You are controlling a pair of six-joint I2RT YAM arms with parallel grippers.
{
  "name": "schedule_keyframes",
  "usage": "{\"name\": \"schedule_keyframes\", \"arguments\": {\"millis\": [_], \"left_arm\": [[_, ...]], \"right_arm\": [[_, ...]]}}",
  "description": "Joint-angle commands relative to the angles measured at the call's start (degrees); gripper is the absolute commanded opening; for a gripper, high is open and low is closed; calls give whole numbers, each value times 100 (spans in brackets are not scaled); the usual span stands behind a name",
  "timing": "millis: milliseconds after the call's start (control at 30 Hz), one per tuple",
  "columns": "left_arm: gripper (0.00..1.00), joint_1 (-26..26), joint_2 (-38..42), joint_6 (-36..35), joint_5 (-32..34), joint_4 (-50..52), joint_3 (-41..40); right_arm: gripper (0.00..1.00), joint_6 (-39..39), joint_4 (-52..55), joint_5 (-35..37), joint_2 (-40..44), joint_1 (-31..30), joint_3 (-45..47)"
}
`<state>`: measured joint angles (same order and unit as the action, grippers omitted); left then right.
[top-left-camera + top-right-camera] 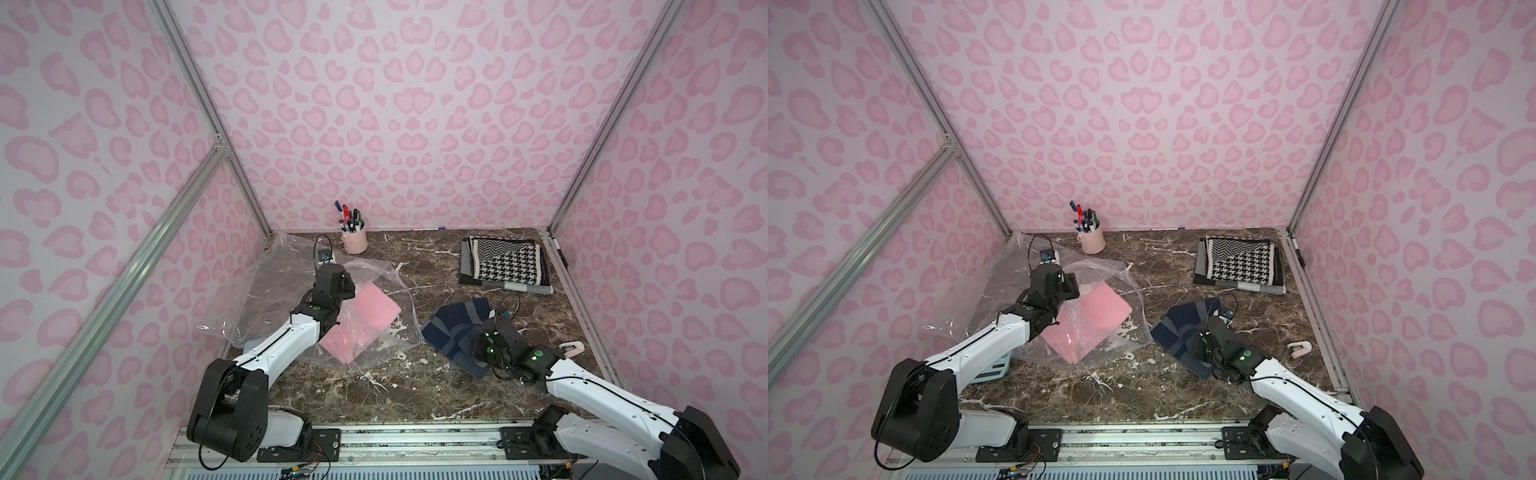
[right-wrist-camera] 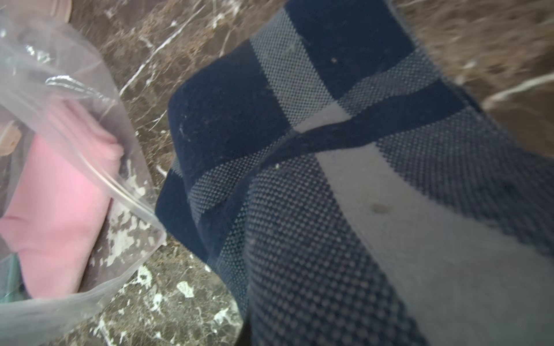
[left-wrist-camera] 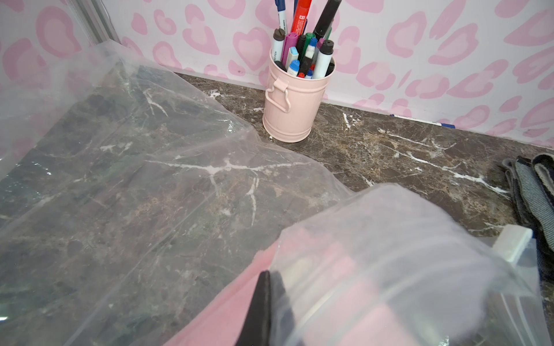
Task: Take the blanket out of the vacuum bag
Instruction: Place the blanket at the center of the board.
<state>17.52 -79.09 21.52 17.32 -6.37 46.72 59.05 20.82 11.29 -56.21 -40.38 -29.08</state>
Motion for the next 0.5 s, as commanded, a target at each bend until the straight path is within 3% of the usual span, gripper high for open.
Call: {"name": "schedule_keyframes", "arguments": {"millis": [0,67,200,467], "left_arm": [[4,-8,-78,26,-137,-179,13],[4,-10,-116,37,-191,-212,13],[4,-11,-124,54,-282,-233,4],[4,-10,-61,67,-335,-240,-3]], "right_arm": [[0,470,1234,1193,451,-9,-187],[0,531,1393,1539,794,63,-165],[0,338,1505,924,971,719,179],[0,237,2001,655,296,724,170]]}}
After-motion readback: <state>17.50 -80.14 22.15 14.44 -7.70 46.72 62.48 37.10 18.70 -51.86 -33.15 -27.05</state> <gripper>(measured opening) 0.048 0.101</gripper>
